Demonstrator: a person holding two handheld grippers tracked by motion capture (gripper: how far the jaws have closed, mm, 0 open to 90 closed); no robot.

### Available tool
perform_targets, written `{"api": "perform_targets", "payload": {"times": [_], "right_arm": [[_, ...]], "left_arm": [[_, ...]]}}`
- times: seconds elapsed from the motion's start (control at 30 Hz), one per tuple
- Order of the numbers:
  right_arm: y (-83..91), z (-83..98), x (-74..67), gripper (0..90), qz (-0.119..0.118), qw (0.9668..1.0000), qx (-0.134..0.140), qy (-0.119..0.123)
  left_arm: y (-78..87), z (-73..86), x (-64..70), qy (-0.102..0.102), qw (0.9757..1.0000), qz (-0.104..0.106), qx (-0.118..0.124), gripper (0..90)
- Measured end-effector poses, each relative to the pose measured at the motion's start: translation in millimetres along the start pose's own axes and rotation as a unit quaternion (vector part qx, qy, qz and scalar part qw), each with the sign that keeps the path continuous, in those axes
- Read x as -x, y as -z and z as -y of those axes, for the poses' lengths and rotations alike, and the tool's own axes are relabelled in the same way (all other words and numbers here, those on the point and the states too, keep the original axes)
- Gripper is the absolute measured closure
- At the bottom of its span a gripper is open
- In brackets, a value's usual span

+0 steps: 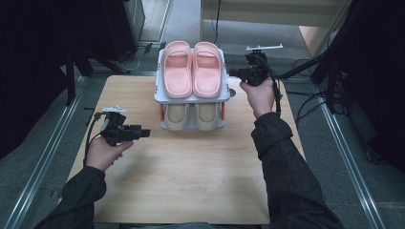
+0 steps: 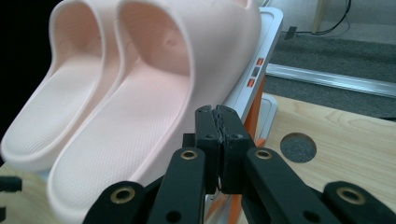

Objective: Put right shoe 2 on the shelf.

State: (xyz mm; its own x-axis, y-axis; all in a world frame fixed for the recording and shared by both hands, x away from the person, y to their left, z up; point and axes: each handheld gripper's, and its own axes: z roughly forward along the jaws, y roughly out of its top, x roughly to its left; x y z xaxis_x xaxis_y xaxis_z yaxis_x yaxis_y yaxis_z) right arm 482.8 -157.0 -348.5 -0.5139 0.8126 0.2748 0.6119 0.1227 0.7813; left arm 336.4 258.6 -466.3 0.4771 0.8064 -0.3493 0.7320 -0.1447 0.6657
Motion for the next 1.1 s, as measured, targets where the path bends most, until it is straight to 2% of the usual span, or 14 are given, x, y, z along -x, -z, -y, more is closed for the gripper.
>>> {"api": "perform_targets", "payload": {"times": [0.23,0.43,0.6,0.7,1.1], "right_arm": [[21.4,20.6,-2.7,86.9,-0.012,0.9997,0.006,0.022],[34.1,45.7,-2.6,83.5,-0.031,0.9991,0.006,0.027],[38.7,64.0,-6.4,81.4,-0.041,0.9985,0.003,0.037],[41.0,75.8,-8.6,80.2,-0.048,0.9978,0.011,0.044],[37.6,120.8,-11.7,74.1,-0.061,0.9968,0.007,0.051]], "left_arm": [[-0.9,-2.7,2.0,-0.002,1.0000,0.000,0.001,43.4],[-2.3,-4.0,2.6,-0.004,1.0000,0.001,0.000,43.0],[-3.8,-4.6,3.3,-0.005,1.0000,0.002,0.003,42.8],[-4.8,-4.9,3.5,-0.004,1.0000,0.003,0.002,42.5],[-12.2,-9.5,7.4,-0.009,0.9999,0.008,-0.004,41.7]]}}
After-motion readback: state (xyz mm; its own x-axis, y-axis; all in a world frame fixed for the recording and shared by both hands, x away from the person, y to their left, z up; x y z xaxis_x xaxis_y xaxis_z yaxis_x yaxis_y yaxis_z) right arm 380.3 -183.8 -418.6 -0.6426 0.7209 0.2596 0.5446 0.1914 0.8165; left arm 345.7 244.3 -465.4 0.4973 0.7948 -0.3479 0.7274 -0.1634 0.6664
